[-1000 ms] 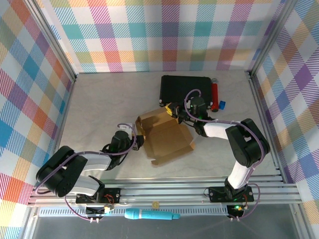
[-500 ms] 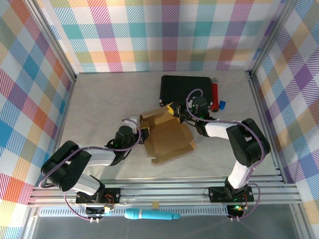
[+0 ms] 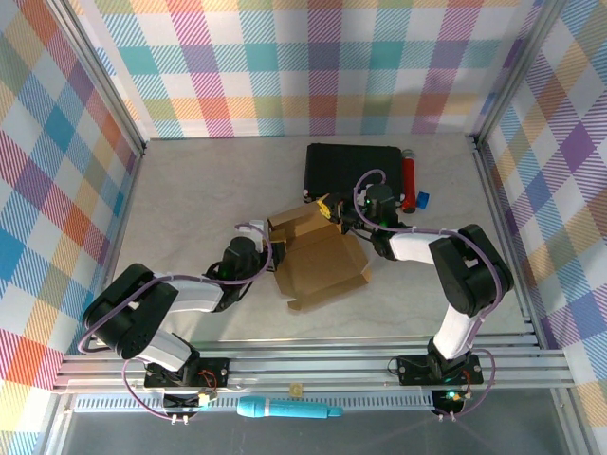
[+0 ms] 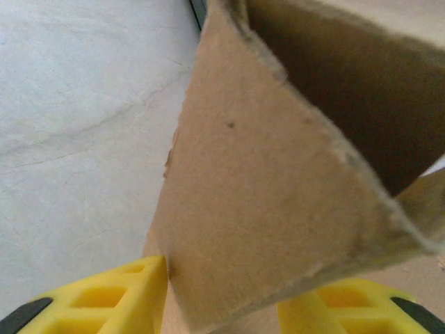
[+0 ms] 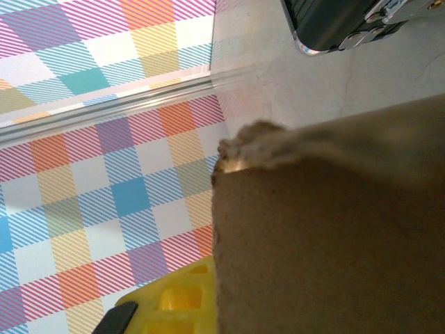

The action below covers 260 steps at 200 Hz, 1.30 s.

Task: Fold the paper box

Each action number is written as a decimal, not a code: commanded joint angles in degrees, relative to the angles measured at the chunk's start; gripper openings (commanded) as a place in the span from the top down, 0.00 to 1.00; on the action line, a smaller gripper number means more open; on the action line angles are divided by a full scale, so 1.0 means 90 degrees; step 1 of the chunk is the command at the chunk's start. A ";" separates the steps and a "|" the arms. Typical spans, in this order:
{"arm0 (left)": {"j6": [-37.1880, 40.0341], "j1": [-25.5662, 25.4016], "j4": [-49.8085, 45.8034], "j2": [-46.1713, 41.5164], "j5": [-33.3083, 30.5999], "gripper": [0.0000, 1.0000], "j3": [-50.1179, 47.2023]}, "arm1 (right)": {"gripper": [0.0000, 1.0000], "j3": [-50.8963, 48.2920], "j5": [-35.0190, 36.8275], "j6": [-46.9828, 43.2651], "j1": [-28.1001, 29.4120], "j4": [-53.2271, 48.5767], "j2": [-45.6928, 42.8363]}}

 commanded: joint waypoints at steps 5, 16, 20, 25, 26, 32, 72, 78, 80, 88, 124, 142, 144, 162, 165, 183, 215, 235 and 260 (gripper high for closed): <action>-0.0147 -0.0133 0.0028 -0.0253 -0.0231 0.56 0.0121 | 1.00 0.0024 -0.0093 0.0071 -0.0037 0.0119 0.0168; -0.0240 -0.0134 0.0114 -0.0344 -0.0326 0.55 0.0027 | 1.00 0.0060 -0.0083 0.0058 -0.0046 0.0092 0.0173; -0.0263 -0.0134 0.0160 -0.0374 -0.0365 0.54 -0.0011 | 1.00 0.0078 -0.0083 0.0054 -0.0047 0.0074 0.0169; -0.0308 -0.0133 0.0200 -0.0401 -0.0420 0.54 -0.0048 | 1.00 0.0083 -0.0069 0.0045 -0.0056 0.0062 0.0168; -0.0317 -0.0129 0.0205 -0.0410 -0.0429 0.54 -0.0061 | 1.00 0.0083 -0.0071 0.0044 -0.0056 0.0061 0.0168; -0.0348 -0.0134 0.0264 -0.0433 -0.0479 0.54 -0.0113 | 1.00 0.0093 -0.0071 0.0042 -0.0066 0.0068 0.0178; -0.0449 -0.0129 0.0452 -0.0444 -0.0472 0.52 -0.0266 | 1.00 0.0088 -0.0036 -0.0014 -0.0105 0.0061 0.0186; -0.0466 -0.0134 0.0479 -0.0423 -0.0458 0.53 -0.0277 | 1.00 0.0086 -0.0031 -0.0016 -0.0108 0.0051 0.0187; -0.0471 -0.0129 0.0487 -0.0421 -0.0444 0.53 -0.0285 | 1.00 0.0084 -0.0031 -0.0016 -0.0106 0.0051 0.0195; -0.0478 -0.0133 0.0517 -0.0401 -0.0419 0.54 -0.0302 | 1.00 0.0083 -0.0027 -0.0016 -0.0115 0.0068 0.0201; -0.0421 -0.0134 0.0360 -0.0533 -0.0256 0.60 -0.0293 | 1.00 0.0126 -0.0026 -0.0046 -0.0127 0.0041 0.0183; -0.0267 -0.0134 0.0147 -0.0612 -0.0115 0.62 -0.0249 | 1.00 0.0139 -0.0049 -0.0053 -0.0135 0.0051 0.0187; -0.0247 -0.0134 0.0133 -0.0607 -0.0109 0.62 -0.0249 | 1.00 0.0141 -0.0053 -0.0055 -0.0135 0.0051 0.0187; -0.0028 -0.0134 0.0053 -0.0583 -0.0016 0.62 -0.0215 | 1.00 0.0152 -0.0073 -0.0065 -0.0135 0.0051 0.0207; -0.0006 -0.0134 0.0053 -0.0572 -0.0004 0.62 -0.0206 | 1.00 0.0154 -0.0071 -0.0065 -0.0137 0.0051 0.0207; 0.0097 -0.0134 0.0098 -0.0424 0.0082 0.61 -0.0137 | 1.00 0.0131 -0.0045 -0.0077 -0.0135 0.0084 0.0216; 0.0000 -0.0134 0.0444 -0.0160 0.0066 0.58 -0.0112 | 1.00 -0.0011 0.0112 -0.0017 -0.0125 0.0408 0.0231; -0.0091 -0.0132 0.0592 -0.0037 0.0009 0.57 -0.0076 | 1.00 -0.0088 0.0213 -0.0036 -0.0097 0.0521 0.0208; -0.0179 -0.0134 0.0735 0.0073 -0.0100 0.58 -0.0033 | 1.00 -0.0221 0.0340 -0.0120 -0.0023 0.0598 0.0167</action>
